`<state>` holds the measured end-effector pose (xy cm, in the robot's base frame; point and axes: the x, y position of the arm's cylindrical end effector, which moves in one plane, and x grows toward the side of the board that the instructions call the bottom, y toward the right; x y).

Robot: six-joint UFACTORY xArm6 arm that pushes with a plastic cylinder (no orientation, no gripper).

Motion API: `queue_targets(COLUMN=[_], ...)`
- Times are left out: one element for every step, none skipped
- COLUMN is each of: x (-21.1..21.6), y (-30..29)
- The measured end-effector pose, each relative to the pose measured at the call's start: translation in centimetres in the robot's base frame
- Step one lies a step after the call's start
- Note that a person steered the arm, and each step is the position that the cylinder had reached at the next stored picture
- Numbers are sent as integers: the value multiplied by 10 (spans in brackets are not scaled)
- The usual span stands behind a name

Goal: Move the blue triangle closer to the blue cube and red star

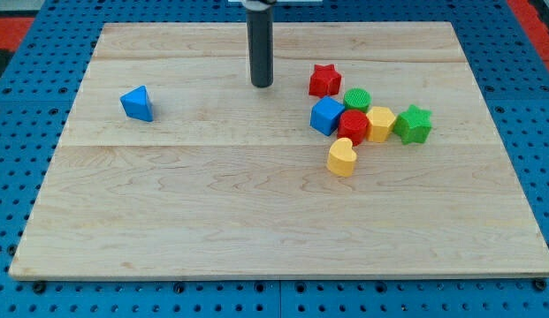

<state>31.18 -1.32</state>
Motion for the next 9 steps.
queue_targets(x=[1, 25, 7, -13, -15, 23, 57, 73, 73], y=[105, 120, 77, -30, -145, -224, -252, -124, -38])
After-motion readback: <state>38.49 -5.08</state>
